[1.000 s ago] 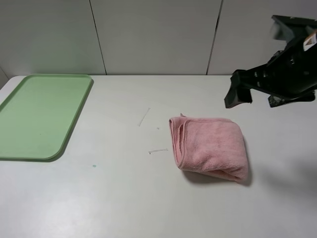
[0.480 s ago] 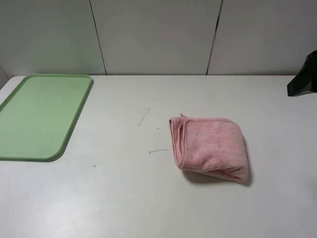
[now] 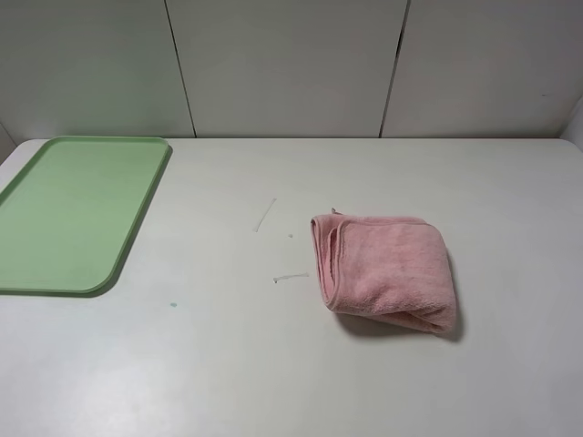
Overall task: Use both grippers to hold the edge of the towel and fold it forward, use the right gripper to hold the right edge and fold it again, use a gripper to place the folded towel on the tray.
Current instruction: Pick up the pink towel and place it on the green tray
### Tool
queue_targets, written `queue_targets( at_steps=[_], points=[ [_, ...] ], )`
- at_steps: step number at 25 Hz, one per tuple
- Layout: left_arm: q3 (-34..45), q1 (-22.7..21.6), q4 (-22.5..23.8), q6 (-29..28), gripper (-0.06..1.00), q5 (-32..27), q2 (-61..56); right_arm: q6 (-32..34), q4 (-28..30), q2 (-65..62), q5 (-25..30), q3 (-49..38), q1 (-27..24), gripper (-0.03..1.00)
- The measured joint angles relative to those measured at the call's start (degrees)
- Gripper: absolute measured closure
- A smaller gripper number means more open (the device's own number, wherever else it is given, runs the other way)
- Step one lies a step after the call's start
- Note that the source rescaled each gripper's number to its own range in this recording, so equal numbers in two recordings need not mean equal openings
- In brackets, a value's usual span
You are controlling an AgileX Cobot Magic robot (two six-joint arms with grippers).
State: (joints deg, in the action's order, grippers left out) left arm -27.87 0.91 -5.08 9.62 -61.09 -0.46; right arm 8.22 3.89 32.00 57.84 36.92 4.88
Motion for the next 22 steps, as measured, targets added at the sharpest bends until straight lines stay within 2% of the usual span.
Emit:
queue_targets(
  at_steps=[12, 22],
  points=[
    [0.00, 0.00, 0.00, 0.00, 0.04, 0.00, 0.00, -3.40, -0.11, -19.40, 0.90, -7.97, -0.45, -0.03],
    [0.00, 0.00, 0.00, 0.00, 0.04, 0.00, 0.00, -4.42, -0.24, -31.88, 0.95, -8.80, -0.45, -0.03]
  ],
)
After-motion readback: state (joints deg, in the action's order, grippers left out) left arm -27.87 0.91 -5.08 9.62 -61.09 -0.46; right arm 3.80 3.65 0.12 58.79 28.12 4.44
